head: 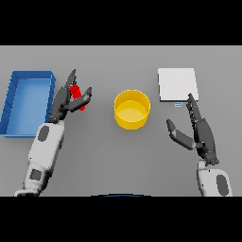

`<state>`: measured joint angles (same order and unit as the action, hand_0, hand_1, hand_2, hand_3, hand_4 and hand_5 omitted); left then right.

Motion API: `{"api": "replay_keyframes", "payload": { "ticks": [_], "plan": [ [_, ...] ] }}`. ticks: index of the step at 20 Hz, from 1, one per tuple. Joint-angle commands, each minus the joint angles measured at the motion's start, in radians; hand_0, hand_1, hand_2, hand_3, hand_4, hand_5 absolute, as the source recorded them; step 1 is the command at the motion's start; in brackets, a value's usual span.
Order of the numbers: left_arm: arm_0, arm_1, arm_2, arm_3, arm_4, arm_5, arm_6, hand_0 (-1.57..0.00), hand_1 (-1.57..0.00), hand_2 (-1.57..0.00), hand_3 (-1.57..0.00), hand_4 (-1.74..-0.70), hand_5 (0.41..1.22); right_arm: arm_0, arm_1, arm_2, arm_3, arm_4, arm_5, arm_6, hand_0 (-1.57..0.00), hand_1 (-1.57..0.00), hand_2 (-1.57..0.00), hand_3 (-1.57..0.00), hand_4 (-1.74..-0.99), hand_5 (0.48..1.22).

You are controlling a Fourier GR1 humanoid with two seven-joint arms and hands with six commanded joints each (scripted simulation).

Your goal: Pick up the red beaker and tilt it to pour out 1 green nut into yellow bowl. Pick up the yellow bowl and place it on the metallic measuring scale.

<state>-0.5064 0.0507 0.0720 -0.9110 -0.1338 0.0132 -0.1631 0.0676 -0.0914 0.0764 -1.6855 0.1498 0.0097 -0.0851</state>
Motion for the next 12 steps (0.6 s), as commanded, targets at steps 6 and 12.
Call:
{"api": "replay_keyframes", "payload": {
  "ticks": [6, 12],
  "plan": [
    [-0.053, -0.041, 0.043, 0.107, 0.004, 0.078, -0.064, -0.55, -0.59, -0.66, -0.73, -1.47, 0.943, 0.009, 0.009, 0.006, 0.003, 0.01, -0.007, -0.01, 0.0, 0.0, 0.0, 0.0, -1.237, 0.648],
    [-0.075, -0.037, 0.004, 0.136, -0.051, 0.114, -0.07, -1.3, -1.31, -1.33, -1.24, -1.6, 1.148, 0.003, 0.005, 0.0, -0.006, -0.009, 0.003, -0.005, 0.0, 0.0, 0.0, 0.0, -1.25, 0.647]
  ]
}}
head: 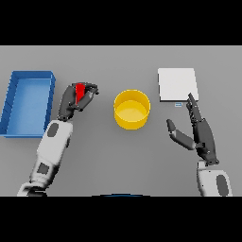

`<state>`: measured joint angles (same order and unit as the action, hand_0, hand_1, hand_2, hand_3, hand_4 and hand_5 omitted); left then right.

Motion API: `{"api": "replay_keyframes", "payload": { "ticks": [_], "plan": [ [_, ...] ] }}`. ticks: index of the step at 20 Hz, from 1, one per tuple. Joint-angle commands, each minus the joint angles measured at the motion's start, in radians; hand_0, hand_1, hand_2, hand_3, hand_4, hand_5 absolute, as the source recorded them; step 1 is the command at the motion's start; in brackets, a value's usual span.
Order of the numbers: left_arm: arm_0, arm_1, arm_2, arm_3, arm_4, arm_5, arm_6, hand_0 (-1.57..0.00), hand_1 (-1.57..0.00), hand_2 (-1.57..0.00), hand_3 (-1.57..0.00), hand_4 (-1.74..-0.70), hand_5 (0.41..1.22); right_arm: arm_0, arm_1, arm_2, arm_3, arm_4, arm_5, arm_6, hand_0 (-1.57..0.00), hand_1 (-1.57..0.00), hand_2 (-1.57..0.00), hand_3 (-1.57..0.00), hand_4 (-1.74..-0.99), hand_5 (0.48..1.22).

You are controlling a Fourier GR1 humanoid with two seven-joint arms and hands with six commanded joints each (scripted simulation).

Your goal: Pick up the red beaker and tilt it to pour out 1 green nut into yellow bowl. Pick up the yellow bowl and place it on the metallic measuring scale.

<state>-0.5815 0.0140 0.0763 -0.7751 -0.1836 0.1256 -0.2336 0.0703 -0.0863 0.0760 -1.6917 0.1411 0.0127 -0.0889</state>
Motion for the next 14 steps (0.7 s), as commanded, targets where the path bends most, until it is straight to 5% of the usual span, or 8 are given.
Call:
{"api": "replay_keyframes", "payload": {
  "ticks": [1, 5, 14],
  "plan": [
    [0.001, -0.002, -0.003, 0.003, -0.003, 0.004, -0.005, -1.36, -1.36, -1.38, -1.3, -1.56, 1.163, 0.004, 0.0, 0.0, -0.001, -0.003, 0.003, -0.003, 0.0, 0.0, 0.0, 0.0, -1.251, 0.646],
    [0.018, -0.003, 0.03, -0.045, 0.074, -0.059, -0.035, -1.48, -1.49, -1.49, -1.46, -1.64, 1.157, 0.017, -0.01, -0.002, -0.002, -0.004, 0.01, -0.022, 0.0, 0.0, 0.0, 0.0, -1.248, 0.645],
    [-0.007, 0.045, -0.017, -0.209, 0.07, -0.117, 0.074, -1.56, -1.56, -1.56, -1.55, -1.72, 1.132, 0.005, -0.005, 0.011, 0.005, 0.048, -0.023, -0.036, 0.0, 0.0, 0.0, 0.0, -1.219, 0.656]
  ]
}}
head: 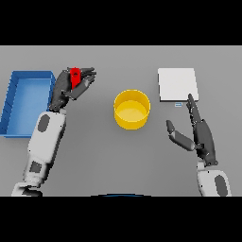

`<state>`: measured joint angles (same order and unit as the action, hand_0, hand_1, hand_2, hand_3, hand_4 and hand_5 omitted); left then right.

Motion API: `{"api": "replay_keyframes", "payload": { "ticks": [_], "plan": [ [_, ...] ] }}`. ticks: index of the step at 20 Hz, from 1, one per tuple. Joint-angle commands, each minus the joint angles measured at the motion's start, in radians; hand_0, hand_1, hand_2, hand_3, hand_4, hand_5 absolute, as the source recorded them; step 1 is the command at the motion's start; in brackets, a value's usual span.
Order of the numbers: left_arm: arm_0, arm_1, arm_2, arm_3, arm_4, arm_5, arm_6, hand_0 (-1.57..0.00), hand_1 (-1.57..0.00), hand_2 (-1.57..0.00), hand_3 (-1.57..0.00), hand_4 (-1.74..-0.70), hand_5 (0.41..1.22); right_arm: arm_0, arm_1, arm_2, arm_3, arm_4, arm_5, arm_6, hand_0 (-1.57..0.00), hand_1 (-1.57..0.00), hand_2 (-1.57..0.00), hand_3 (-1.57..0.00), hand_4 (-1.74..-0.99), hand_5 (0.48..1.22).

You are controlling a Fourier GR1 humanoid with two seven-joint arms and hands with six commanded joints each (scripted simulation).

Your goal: Pick up the red beaker and tilt it to pour out 1 green nut into yellow bowl. Pick up the yellow bowl and place it on the metallic measuring scale.

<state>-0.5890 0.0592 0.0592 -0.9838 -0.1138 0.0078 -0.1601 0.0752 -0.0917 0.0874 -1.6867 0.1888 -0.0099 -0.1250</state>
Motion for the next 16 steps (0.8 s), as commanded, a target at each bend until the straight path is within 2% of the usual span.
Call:
{"api": "replay_keyframes", "payload": {
  "ticks": [1, 2, 5, 6, 7, 12, 15, 16],
  "plan": [
    [-0.003, 0.002, -0.009, -0.003, -0.013, 0.002, 0.008, -1.56, -1.56, -1.56, -1.55, -1.72, 1.133, 0.004, -0.003, 0.002, -0.003, 0.004, 0.0, -0.018, 0.0, 0.0, 0.0, 0.0, -1.219, 0.659],
    [-0.008, 0.002, -0.018, -0.004, -0.026, 0.003, 0.017, -1.56, -1.56, -1.56, -1.55, -1.72, 1.135, -0.011, -0.006, 0.0, 0.01, 0.011, -0.003, -0.004, 0.0, 0.0, 0.0, 0.0, -1.219, 0.66],
    [-0.022, 0.015, -0.05, -0.008, -0.079, 0.009, 0.034, -1.56, -1.56, -1.56, -1.56, -1.73, 1.138, 0.008, -0.009, 0.003, -0.003, 0.005, 0.006, -0.028, 0.0, 0.0, 0.0, 0.0, -1.213, 0.662],
    [-0.032, 0.032, -0.073, -0.014, -0.111, 0.005, 0.043, -1.56, -1.56, -1.56, -1.56, -1.73, 1.134, 0.012, -0.008, 0.008, -0.011, 0.017, 0.0, -0.019, 0.0, 0.0, 0.0, 0.0, -1.21, 0.664],
    [-0.041, 0.037, -0.098, -0.024, -0.139, 0.002, 0.071, -1.56, -1.56, -1.56, -1.56, -1.73, 1.129, 0.003, -0.001, 0.012, -0.003, 0.022, -0.003, 0.0, 0.0, 0.0, 0.0, 0.0, -1.202, 0.662],
    [-0.106, 0.112, -0.248, -0.046, -0.325, -0.051, 0.178, -1.57, -1.57, -1.57, -1.57, -1.74, 1.127, 0.01, -0.008, 0.013, -0.013, 0.026, 0.0, 0.017, 0.0, 0.0, 0.0, 0.0, -1.183, 0.663],
    [-0.152, 0.132, -0.333, -0.034, -0.421, -0.092, 0.199, -1.57, -1.57, -1.57, -1.57, -1.74, 1.139, 0.007, -0.005, 0.012, -0.02, 0.017, 0.005, 0.021, 0.0, 0.0, 0.0, 0.0, -1.178, 0.667],
    [-0.179, 0.138, -0.362, -0.03, -0.46, -0.107, 0.23, -1.57, -1.57, -1.57, -1.57, -1.74, 1.147, 0.001, -0.002, 0.009, -0.018, 0.007, 0.008, 0.026, 0.0, 0.0, 0.0, 0.0, -1.182, 0.668]
  ]
}}
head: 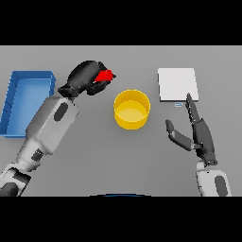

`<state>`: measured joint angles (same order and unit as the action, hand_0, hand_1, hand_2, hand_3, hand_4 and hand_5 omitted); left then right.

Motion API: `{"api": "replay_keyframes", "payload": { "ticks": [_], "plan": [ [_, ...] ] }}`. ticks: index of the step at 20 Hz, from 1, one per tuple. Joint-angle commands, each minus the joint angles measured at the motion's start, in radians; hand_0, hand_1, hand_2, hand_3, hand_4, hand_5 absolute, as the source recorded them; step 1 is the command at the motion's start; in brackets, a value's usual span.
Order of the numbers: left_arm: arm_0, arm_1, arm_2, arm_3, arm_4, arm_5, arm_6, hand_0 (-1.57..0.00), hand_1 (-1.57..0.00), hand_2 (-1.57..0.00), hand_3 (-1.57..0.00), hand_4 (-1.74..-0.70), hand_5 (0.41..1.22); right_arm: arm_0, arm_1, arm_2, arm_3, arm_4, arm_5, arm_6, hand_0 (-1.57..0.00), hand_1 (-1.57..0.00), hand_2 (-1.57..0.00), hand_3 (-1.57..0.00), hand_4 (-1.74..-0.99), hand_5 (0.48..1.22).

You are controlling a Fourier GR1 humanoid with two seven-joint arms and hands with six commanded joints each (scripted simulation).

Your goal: Pick up the red beaker and tilt it to pour out 1 green nut into yellow bowl. Pick up the yellow bowl and place it on the metallic measuring scale.

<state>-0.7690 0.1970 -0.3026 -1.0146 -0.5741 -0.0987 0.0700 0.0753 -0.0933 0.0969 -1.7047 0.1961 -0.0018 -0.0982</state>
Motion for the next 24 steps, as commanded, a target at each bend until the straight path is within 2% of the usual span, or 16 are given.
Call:
{"api": "replay_keyframes", "payload": {
  "ticks": [1, 5, 6, 9, 12, 13, 17, 19, 20, 24],
  "plan": [
    [-0.008, 0.009, -0.034, 0.0, -0.041, -0.007, -0.001, -1.57, -1.57, -1.57, -1.57, -1.74, 1.162, 0.01, -0.005, -0.009, 0.001, -0.014, 0.007, -0.005, 0.0, 0.0, 0.0, 0.0, -1.181, 0.669],
    [-0.078, 0.029, -0.161, 0.037, -0.192, -0.078, 0.032, -1.57, -1.57, -1.57, -1.57, -1.74, 1.197, 0.006, 0.001, 0.0, 0.0, -0.011, 0.011, 0.009, 0.0, 0.0, 0.0, 0.0, -1.187, 0.676],
    [-0.1, 0.03, -0.19, 0.047, -0.225, -0.106, 0.04, -1.57, -1.57, -1.57, -1.57, -1.69, 1.202, 0.009, 0.001, -0.001, 0.0, -0.012, 0.011, 0.013, 0.0, 0.0, 0.0, 0.0, -1.191, 0.675],
    [-0.169, 0.044, -0.263, 0.091, -0.308, -0.17, 0.012, -1.57, -1.57, -1.57, -1.38, -1.71, 1.211, 0.012, 0.014, -0.001, -0.008, -0.023, 0.008, 0.029, 0.0, 0.0, 0.0, 0.0, -1.195, 0.671],
    [-0.247, 0.039, -0.328, 0.148, -0.373, -0.227, -0.027, -1.57, -1.57, -1.57, -1.33, -1.72, 1.216, 0.004, 0.027, -0.012, 0.02, -0.044, 0.01, 0.032, 0.0, 0.0, 0.0, 0.0, -1.202, 0.651],
    [-0.261, 0.039, -0.351, 0.162, -0.395, -0.224, -0.049, -1.57, -1.57, -1.57, -1.29, -1.72, 1.217, 0.001, 0.026, -0.019, 0.013, -0.056, 0.011, 0.027, 0.0, 0.0, 0.0, 0.0, -1.206, 0.639],
    [-0.312, 0.018, -0.436, 0.196, -0.463, -0.247, -0.123, -1.57, -1.57, -1.57, -1.46, -1.73, 1.219, 0.023, 0.026, -0.007, 0.003, -0.028, 0.0, -0.006, 0.0, 0.0, 0.0, 0.0, -1.221, 0.61],
    [-0.344, 0.029, -0.479, 0.21, -0.507, -0.252, -0.153, -1.57, -1.57, -1.57, -1.5, -1.73, 1.22, 0.005, 0.023, -0.017, 0.016, -0.02, -0.016, 0.014, 0.0, 0.0, 0.0, 0.0, -1.213, 0.591],
    [-0.359, 0.037, -0.499, 0.219, -0.528, -0.255, -0.169, -1.57, -1.57, -1.57, -1.51, -1.73, 1.22, 0.017, 0.026, -0.011, 0.007, -0.015, -0.017, -0.009, 0.0, 0.0, 0.0, 0.0, -1.205, 0.584],
    [-0.412, 0.026, -0.587, 0.252, -0.614, -0.24, -0.208, -1.57, -1.57, -1.57, -1.55, -1.74, 1.221, 0.015, 0.03, -0.009, 0.005, -0.007, -0.026, 0.0, 0.0, 0.0, 0.0, 0.0, -1.16, 0.569]
  ]
}}
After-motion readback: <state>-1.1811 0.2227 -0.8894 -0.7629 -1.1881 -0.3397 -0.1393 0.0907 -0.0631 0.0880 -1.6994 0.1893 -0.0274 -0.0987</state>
